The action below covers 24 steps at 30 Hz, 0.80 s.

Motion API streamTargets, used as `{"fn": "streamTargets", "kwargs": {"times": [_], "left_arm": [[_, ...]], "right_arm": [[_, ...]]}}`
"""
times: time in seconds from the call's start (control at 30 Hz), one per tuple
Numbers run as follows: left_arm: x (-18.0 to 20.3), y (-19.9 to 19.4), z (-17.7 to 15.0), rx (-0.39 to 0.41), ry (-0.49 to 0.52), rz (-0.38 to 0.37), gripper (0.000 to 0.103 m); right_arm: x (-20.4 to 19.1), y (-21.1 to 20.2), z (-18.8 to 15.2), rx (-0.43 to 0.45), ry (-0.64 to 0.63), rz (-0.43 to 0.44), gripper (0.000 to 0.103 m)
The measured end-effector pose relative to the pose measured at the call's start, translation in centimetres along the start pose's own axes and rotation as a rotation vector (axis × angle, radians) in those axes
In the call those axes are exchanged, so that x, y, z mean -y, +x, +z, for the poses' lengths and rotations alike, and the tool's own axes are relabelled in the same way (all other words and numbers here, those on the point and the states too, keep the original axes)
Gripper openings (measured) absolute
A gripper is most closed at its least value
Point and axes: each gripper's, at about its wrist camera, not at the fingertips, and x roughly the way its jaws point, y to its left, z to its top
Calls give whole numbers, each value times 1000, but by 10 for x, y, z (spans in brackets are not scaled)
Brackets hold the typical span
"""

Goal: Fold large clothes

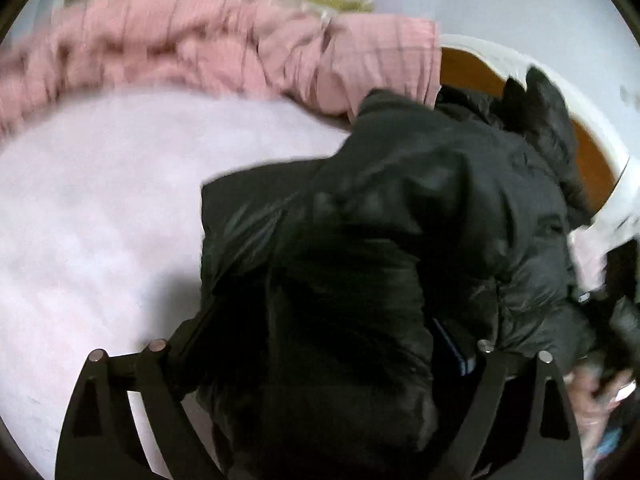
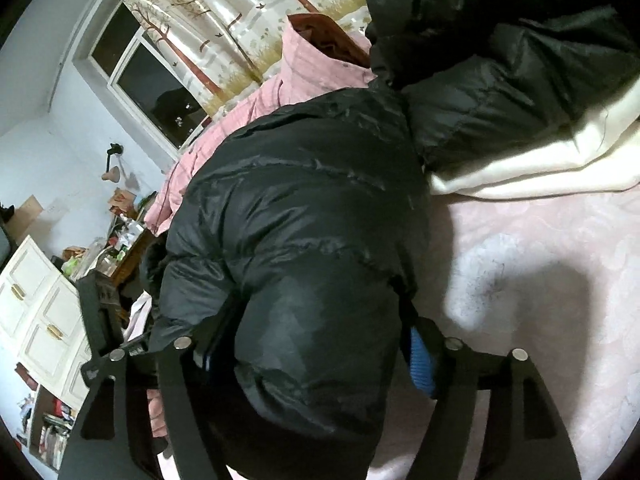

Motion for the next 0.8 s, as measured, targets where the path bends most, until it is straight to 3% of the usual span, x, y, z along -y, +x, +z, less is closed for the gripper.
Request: {"fn": "streamTargets", "kwargs": {"times": [0.07, 0.13, 0.27, 0.33, 0.4, 0.5, 0.6, 0.8], "left_arm": [[-18, 10, -1, -79, -105, -130, 94], [-27, 16, -3, -111, -172, -210, 95], [-24, 22, -6, -145, -181, -295, 94], [-26, 25, -7, -163, -187, -308, 80], [-35, 26, -7, -174, -250, -338, 56], [-34, 16, -8, -155, -250, -349, 40], [-18, 2, -2, -110, -168, -309, 29], [-8, -23, 6, -60, -126, -359, 19]], "right_arm": [[2, 3, 1, -7, 4, 6, 77], [2, 3, 0, -15, 4, 14, 77], [5, 6, 0, -27, 16, 29, 78], [6, 7, 1, -32, 18, 33, 78], [4, 9, 1, -34, 5, 35, 76], [-6, 3, -1, -8, -53, 26, 65], [-13, -4, -3, 24, -104, 22, 58], [-30, -38, -6, 160, -192, 43, 48]]}}
